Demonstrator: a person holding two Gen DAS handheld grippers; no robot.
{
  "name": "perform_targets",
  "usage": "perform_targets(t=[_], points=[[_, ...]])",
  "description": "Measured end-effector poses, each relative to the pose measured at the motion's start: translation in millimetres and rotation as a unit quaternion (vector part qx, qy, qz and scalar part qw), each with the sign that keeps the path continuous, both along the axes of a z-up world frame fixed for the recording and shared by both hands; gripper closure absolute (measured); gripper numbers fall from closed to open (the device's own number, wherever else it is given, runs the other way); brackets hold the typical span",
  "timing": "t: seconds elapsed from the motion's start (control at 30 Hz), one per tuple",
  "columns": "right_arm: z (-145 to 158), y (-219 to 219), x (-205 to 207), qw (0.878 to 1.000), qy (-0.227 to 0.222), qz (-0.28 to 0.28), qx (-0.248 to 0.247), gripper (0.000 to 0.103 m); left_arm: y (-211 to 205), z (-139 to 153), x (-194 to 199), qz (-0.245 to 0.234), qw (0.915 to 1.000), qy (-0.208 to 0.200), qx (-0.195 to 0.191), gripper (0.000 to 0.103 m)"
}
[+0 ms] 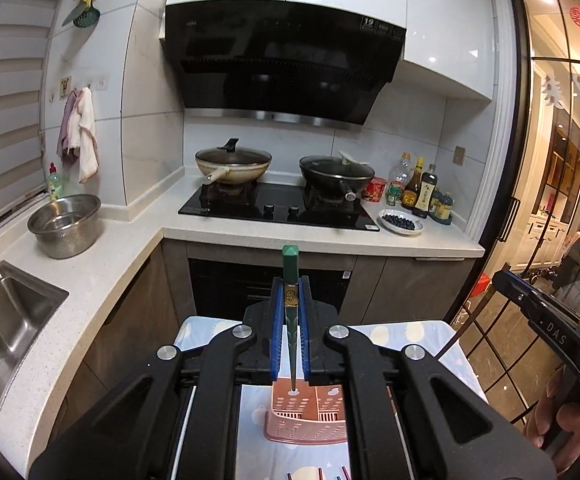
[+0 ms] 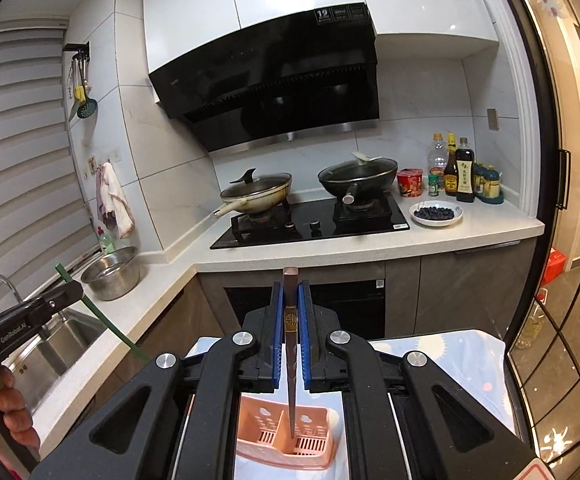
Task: Organize utensils
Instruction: 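Lift both held chopsticks and carry them over the pink holder, then open both tools to drop the chopsticks into the pink holder, then move both open tools back down over the remaining chopsticks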
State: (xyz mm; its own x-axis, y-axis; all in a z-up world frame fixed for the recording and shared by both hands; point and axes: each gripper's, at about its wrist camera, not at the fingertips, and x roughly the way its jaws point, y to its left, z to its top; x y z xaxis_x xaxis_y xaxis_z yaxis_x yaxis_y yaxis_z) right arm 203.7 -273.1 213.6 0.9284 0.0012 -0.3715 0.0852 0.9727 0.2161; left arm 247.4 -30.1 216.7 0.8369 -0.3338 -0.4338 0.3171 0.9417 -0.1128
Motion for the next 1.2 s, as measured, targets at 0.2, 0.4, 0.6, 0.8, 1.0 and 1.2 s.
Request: perform_targets(t=[0.2,0.4,0.6,0.8,1.0,1.2], points=[[-29,0,31,0.999,0.046,-0.002,-0.007,0.096,-3,-29,25,0.005,0.9992,0.036,0.019,0.096],[-55,-4,47,0.997,0.077,-0.019,-0.022,0.096,0,-51,43,0.007,0.9976,0.064,0.026,0.095],[-58,-6,39,0.997,0.068,-0.034,-0.029,0.071,2,-56,43,0.048,0.9967,0.056,0.032,0.046],[-54,-9,19,0.997,0.059,-0.034,-0.028,0.067,12,-53,34,0.057,0.9964,0.05,0.039,0.043],[-67,-10,-15,0.997,0.068,-0.032,-0.016,0.064,27,-57,7,0.056,0.9967,0.047,0.037,0.042],[-96,-1,-62,0.995,0.093,-0.037,-0.026,0.063,40,-86,-38,0.053,0.9959,0.056,0.048,0.042]])
